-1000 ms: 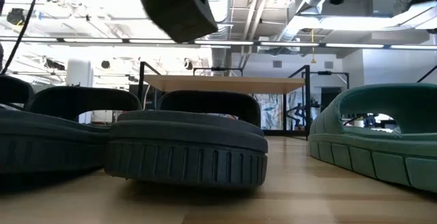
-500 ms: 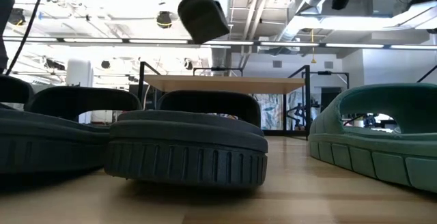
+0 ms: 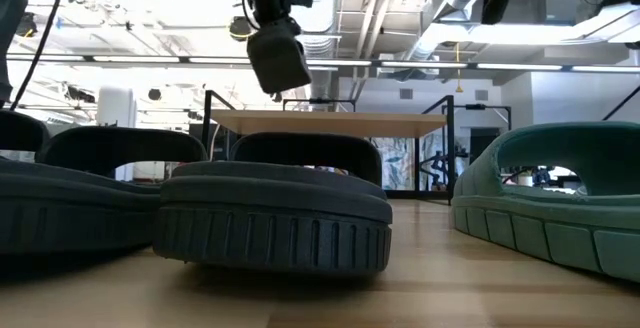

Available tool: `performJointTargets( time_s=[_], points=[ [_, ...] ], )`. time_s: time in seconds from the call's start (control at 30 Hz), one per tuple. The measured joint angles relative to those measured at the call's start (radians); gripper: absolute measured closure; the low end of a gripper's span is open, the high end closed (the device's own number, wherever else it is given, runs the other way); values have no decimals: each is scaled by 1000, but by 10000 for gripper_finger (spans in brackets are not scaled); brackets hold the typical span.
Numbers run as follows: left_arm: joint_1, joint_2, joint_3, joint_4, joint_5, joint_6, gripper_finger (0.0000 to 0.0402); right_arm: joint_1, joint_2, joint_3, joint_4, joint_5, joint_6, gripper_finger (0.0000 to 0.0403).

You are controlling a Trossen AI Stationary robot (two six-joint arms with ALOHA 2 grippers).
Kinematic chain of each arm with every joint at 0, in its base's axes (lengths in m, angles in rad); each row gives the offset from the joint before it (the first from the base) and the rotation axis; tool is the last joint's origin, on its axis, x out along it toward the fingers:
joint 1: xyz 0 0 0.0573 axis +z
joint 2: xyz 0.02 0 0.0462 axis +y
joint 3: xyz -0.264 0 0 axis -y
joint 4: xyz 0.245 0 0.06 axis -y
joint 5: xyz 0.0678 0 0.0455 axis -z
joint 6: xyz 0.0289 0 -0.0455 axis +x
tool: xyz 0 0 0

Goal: Pick and place slides into the shelf
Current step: Put the black slipper on the shelf

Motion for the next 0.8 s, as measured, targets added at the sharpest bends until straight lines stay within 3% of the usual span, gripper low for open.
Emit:
performJointTargets(
  time_s=[0.8],
  points=[
    [36, -1, -216, 62, -14, 96, 401, 0, 32, 0, 71, -2, 7, 202]
  ],
)
